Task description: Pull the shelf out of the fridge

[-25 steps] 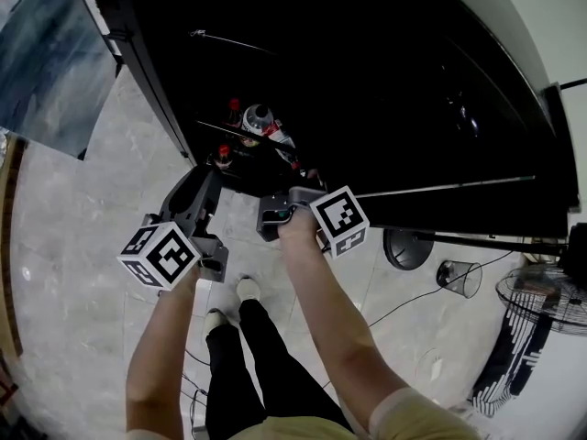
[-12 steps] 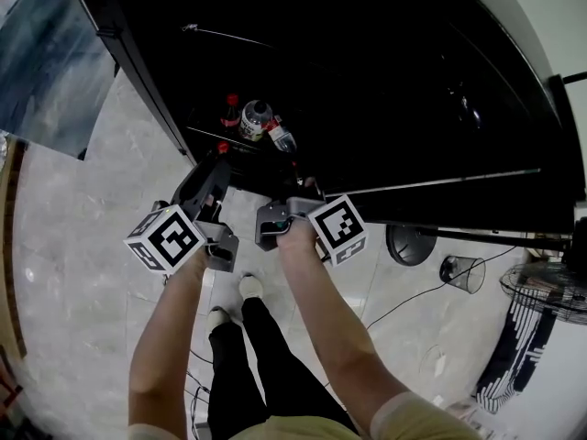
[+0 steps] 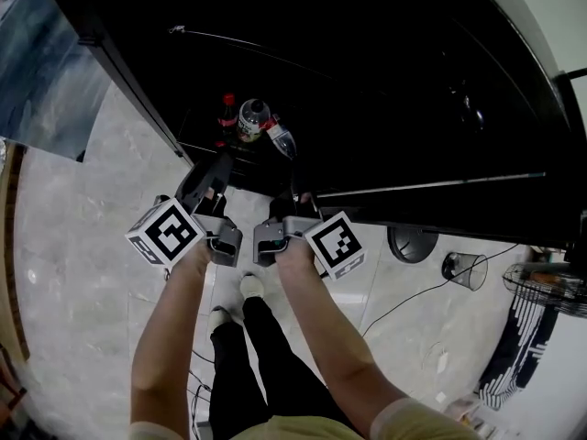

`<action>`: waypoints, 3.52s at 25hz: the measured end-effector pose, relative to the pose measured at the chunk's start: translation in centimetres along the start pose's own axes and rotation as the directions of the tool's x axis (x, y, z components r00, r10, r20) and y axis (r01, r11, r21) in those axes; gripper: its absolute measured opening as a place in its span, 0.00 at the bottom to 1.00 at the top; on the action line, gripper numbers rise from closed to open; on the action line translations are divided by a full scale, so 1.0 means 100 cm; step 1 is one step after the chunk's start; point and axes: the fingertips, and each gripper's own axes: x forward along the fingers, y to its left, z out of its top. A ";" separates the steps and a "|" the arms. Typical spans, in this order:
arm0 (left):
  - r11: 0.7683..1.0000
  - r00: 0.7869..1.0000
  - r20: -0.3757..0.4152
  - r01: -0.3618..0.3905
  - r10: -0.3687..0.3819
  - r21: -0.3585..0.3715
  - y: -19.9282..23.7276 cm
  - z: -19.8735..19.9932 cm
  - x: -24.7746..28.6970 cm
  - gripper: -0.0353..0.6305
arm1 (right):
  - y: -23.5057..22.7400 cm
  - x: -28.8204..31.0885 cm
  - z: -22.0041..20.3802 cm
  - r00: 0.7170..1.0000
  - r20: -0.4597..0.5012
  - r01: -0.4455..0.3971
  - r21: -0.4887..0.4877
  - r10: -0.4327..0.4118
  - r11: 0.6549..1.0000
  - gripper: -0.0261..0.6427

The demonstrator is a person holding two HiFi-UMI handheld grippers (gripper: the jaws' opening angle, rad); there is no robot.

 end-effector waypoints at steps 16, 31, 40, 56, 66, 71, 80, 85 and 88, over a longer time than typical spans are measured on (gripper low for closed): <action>0.999 1.000 0.020 0.018 -0.018 -0.034 -0.008 -0.002 0.003 0.27 | 0.005 -0.029 -0.012 0.999 -0.037 -0.016 -0.023 0.016 1.000 0.15; 0.990 0.998 0.060 0.012 -0.003 -0.142 -0.001 -0.008 -0.019 0.15 | 0.004 -0.046 -0.016 0.998 -0.064 -0.022 -0.055 0.019 0.998 0.16; 0.979 0.997 0.081 0.025 -0.008 -0.200 -0.023 -0.020 -0.068 0.14 | 0.022 -0.093 -0.026 0.995 -0.094 -0.048 -0.118 0.037 0.992 0.17; 0.984 0.993 0.114 0.032 -0.012 -0.176 -0.089 -0.009 -0.155 0.14 | 0.088 -0.175 -0.036 0.989 -0.100 -0.119 -0.115 0.107 0.986 0.17; 0.984 0.989 0.144 0.050 -0.026 -0.169 -0.133 0.004 -0.206 0.14 | 0.135 -0.221 -0.043 0.982 -0.136 -0.148 -0.124 0.131 0.981 0.17; 0.985 0.990 0.144 0.024 0.001 -0.169 -0.148 0.008 -0.228 0.14 | 0.151 -0.239 -0.047 0.980 -0.150 -0.149 -0.129 0.129 0.980 0.17; 0.990 0.983 0.183 0.030 -0.004 -0.138 -0.183 0.025 -0.267 0.14 | 0.187 -0.269 -0.057 0.970 -0.192 -0.177 -0.123 0.151 0.977 0.18; 0.993 0.977 0.213 0.028 -0.003 -0.115 -0.199 0.034 -0.291 0.14 | 0.207 -0.284 -0.064 0.960 -0.218 -0.208 -0.135 0.176 0.969 0.19; 0.996 0.976 0.214 -0.022 0.040 -0.089 -0.202 0.037 -0.309 0.14 | 0.216 -0.292 -0.070 0.953 -0.238 -0.225 -0.144 0.187 0.964 0.19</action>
